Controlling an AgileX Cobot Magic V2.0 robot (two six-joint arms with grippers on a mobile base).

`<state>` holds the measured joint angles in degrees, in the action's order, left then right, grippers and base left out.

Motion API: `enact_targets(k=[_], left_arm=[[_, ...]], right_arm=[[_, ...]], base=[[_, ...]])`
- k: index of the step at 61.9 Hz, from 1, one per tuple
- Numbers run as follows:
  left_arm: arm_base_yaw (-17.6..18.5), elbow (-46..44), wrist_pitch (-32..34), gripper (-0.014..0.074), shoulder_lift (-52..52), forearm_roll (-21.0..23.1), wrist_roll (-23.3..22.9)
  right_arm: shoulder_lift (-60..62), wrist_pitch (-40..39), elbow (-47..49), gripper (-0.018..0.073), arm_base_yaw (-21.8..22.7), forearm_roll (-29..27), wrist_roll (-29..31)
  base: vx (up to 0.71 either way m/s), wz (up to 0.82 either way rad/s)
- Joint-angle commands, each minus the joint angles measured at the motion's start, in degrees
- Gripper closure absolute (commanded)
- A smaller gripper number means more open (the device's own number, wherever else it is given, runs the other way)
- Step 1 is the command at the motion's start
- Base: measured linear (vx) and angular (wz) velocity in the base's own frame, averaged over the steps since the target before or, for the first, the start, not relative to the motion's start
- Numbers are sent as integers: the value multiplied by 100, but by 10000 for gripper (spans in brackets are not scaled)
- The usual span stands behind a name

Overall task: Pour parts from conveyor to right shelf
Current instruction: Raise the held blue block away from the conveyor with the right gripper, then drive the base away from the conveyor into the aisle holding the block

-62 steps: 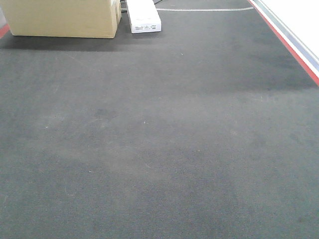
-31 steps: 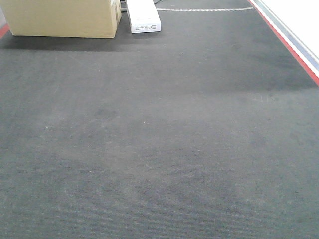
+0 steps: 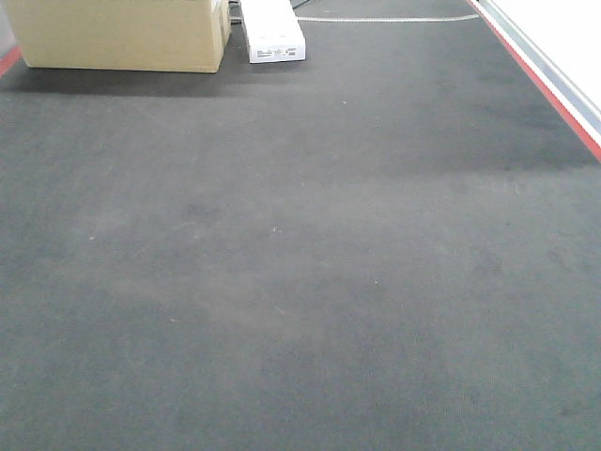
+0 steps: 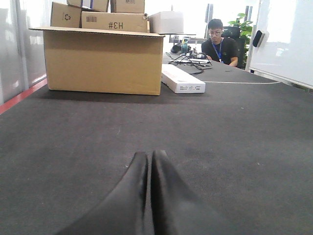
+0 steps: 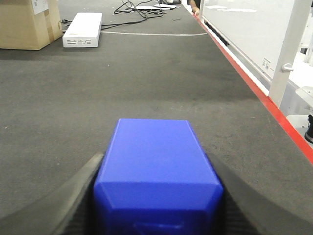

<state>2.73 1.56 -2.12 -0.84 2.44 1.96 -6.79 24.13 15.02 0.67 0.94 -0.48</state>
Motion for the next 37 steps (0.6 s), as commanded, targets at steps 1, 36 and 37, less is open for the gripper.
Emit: enact_targets(k=[1,36,37], left_arm=[[44,177,440,603,-60,16,-49],[44,177,440,603,-60,16,-49],[44,177,440,603,-60,16,-49]], right_arm=[[-121,-492,150,564,20,16,48],[-132,-492,150,564,20,16,48],[-132,-492,150,564,20,16,48]], base=[[-5,3],[-29,2],[-46,-7]])
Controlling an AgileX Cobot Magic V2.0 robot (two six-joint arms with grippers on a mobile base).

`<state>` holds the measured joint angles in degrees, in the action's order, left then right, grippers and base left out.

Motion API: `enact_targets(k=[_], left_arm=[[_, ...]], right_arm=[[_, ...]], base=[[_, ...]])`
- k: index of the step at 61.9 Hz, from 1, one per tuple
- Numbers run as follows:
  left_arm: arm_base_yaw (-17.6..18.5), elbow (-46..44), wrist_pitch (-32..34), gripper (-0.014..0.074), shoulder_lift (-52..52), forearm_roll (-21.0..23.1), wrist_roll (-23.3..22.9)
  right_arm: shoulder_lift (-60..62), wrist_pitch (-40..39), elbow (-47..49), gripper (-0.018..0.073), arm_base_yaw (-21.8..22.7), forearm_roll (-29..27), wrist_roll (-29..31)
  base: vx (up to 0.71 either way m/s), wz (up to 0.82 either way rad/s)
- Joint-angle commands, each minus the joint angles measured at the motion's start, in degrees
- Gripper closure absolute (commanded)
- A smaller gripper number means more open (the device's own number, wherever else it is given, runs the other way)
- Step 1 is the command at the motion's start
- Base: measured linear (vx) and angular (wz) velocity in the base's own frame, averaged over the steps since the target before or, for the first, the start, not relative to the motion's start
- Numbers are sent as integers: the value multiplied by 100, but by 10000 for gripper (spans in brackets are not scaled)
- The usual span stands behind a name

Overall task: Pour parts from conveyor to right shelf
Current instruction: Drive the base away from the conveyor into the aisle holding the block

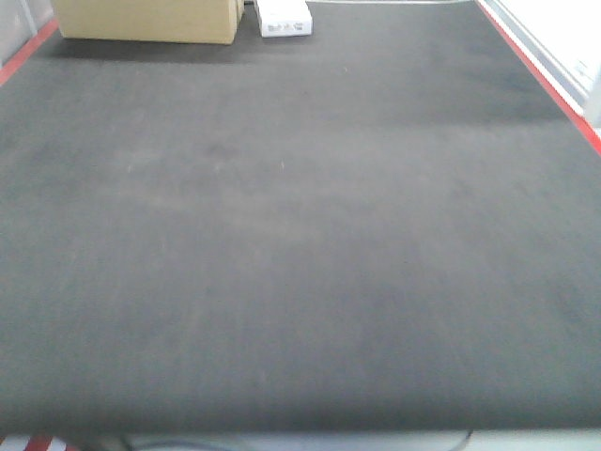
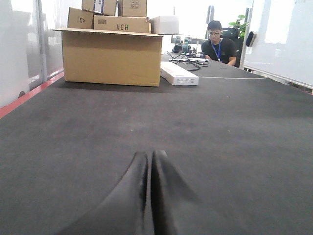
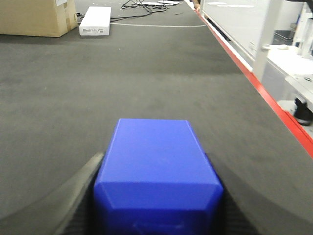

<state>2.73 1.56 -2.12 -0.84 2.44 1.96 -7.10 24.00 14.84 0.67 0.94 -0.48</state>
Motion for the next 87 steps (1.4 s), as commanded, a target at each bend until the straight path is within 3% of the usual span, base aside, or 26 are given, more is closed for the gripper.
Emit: enact_targets(k=[1,61,87], left_arm=[[44,177,440,603,-60,16,-49],[44,177,440,603,-60,16,-49],[44,177,440,603,-60,16,-49]], right_arm=[[-101,-479,168,564,20,16,48],[-101,-479,168,564,20,16,48],[-101,-479,168,564,20,16,48]], base=[[-46,-7],[-38,-1],[-22,-84]])
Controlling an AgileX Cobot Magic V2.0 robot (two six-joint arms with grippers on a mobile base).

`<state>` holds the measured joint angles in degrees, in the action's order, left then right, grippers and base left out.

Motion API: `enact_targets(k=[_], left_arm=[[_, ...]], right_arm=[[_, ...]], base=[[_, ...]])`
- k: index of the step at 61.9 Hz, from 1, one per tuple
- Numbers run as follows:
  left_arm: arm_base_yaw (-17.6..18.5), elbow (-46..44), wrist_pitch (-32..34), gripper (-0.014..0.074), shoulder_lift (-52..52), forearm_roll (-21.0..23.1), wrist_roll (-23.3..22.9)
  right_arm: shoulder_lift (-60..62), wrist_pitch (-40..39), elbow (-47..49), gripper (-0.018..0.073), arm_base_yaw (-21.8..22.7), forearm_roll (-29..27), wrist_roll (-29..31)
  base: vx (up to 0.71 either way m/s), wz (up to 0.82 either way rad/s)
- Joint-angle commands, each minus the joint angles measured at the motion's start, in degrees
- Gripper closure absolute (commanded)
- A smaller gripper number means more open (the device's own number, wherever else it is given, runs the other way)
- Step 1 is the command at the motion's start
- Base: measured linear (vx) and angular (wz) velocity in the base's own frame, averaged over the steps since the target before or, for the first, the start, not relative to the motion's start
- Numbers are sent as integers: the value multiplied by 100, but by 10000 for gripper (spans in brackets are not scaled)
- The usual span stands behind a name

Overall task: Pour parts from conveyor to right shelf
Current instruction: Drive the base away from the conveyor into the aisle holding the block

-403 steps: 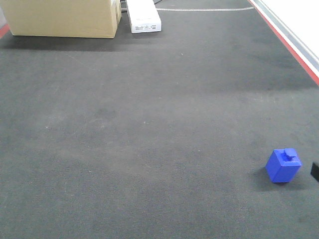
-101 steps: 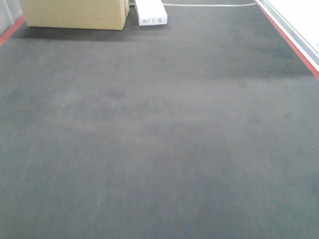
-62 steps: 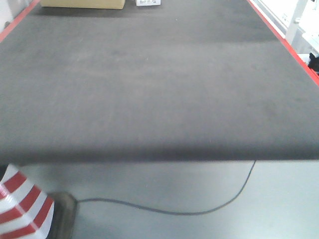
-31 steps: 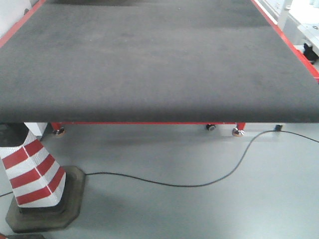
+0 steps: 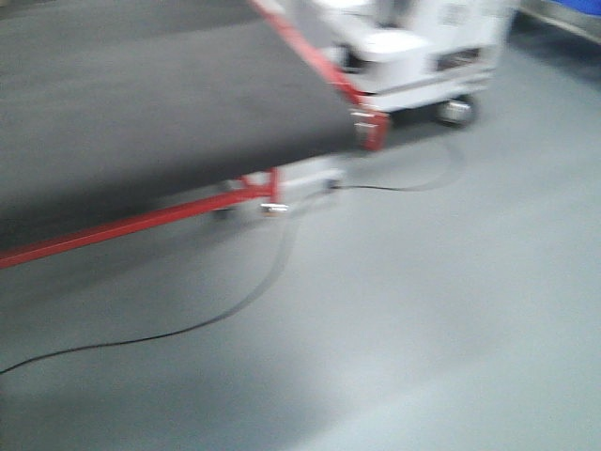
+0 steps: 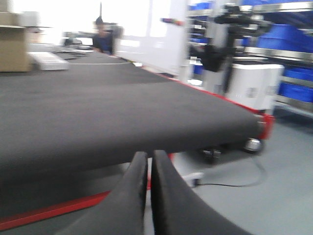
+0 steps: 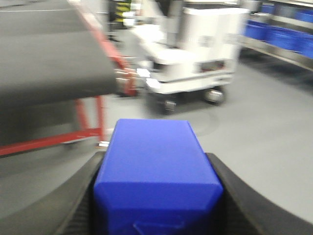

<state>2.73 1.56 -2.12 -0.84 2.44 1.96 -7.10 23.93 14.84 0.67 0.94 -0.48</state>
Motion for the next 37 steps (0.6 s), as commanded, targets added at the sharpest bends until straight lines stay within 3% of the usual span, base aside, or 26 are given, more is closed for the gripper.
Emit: enact_targets(k=[1,18,37], left_arm=[[44,177,440,603,-60,16,-49],[44,177,440,603,-60,16,-49],[44,177,440,603,-60,16,-49]], right_arm=[[-101,-472,168,564,20,16,48],[-99,-472,168,564,20,22,48],[-99,-472,168,564,20,22,48]], base=[[-21,-115],[-22,-99],[-20,-68]])
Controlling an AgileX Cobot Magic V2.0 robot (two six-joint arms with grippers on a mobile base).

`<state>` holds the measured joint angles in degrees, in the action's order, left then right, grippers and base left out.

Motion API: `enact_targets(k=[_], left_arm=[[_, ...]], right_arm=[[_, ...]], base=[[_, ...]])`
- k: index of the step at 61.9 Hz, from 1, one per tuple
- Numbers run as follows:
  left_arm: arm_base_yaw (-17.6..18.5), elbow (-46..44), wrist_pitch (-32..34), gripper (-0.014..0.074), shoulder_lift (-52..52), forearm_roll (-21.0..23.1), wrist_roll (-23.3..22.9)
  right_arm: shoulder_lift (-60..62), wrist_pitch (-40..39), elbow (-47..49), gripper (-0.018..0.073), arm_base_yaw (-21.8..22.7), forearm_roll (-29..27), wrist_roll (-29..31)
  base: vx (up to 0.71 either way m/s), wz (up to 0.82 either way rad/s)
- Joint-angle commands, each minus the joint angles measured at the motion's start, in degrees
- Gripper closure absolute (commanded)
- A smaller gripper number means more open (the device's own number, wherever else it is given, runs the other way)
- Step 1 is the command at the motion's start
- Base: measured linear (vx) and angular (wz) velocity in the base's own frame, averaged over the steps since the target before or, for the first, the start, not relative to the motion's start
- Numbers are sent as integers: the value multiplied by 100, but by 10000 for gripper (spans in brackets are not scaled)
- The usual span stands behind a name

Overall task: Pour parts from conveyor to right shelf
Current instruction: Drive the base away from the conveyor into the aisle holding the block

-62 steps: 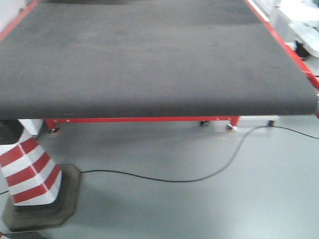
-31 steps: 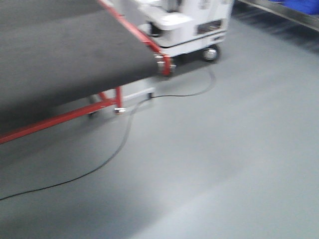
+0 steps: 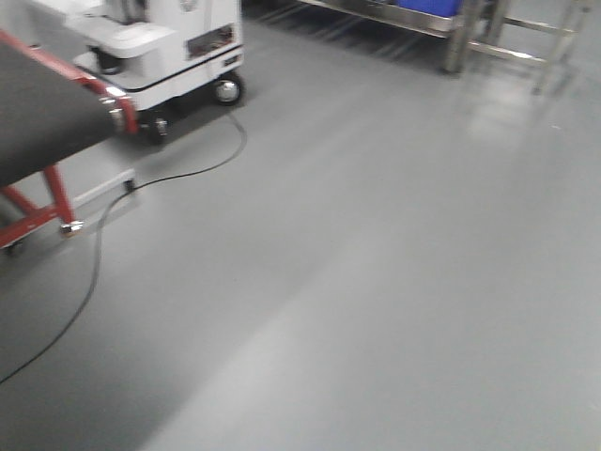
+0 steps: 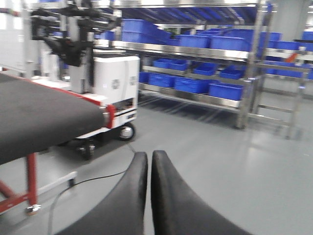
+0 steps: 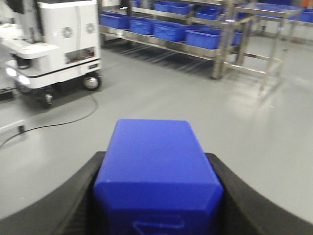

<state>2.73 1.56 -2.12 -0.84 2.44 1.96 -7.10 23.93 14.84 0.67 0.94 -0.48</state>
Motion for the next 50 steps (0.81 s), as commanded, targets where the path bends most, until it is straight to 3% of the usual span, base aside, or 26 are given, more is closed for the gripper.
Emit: enact_targets(k=[1,50], left_arm=[[44,177,440,603,-60,16,-49],[44,177,440,603,-60,16,-49]], right_arm=[[-99,-472,168,564,20,22,48],[-99,-472,168,564,20,22,48]], base=[[-19,-67],[-14,-78]])
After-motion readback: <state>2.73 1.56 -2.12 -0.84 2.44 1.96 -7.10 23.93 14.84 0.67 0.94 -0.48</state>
